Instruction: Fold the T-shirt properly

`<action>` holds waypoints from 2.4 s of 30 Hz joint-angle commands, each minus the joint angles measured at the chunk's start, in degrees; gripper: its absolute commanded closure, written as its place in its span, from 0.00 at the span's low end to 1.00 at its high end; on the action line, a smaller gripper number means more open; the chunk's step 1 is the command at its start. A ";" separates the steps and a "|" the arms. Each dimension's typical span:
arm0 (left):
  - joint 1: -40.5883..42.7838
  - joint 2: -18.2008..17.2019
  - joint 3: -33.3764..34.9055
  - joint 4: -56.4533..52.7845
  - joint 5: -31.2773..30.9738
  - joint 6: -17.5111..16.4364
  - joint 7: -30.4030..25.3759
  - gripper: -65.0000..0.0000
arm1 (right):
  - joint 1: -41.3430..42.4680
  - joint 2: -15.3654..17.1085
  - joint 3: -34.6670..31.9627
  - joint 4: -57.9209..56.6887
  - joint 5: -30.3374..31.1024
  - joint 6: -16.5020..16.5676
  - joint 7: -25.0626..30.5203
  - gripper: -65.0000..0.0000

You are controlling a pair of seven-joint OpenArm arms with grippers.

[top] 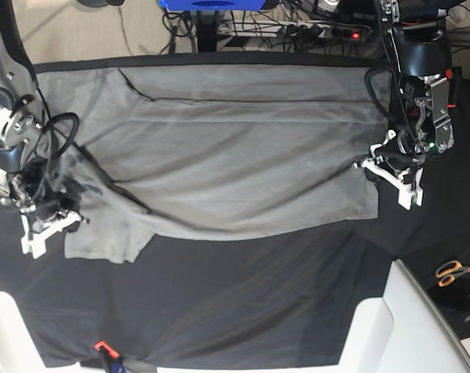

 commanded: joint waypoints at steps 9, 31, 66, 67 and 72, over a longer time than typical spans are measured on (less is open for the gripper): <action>-1.00 -0.28 -7.03 13.87 0.86 0.27 10.14 0.23 | 1.60 0.66 -0.04 0.78 0.42 0.29 0.96 1.00; -26.67 -0.19 -7.47 -31.31 15.19 -1.49 -7.01 0.17 | 1.60 0.66 -0.04 0.78 0.42 0.29 0.96 1.00; -27.11 0.60 1.32 -36.68 20.02 -5.71 -22.04 1.00 | 0.90 0.66 -0.04 0.87 0.51 0.29 1.05 1.00; -27.02 0.60 1.32 -35.71 20.28 -5.71 -22.04 1.00 | 0.90 0.66 -0.04 0.95 0.51 0.29 1.14 1.00; -26.93 0.51 1.41 -28.94 20.20 -5.71 -15.71 1.00 | 0.90 0.13 0.04 4.21 0.60 0.29 1.31 1.00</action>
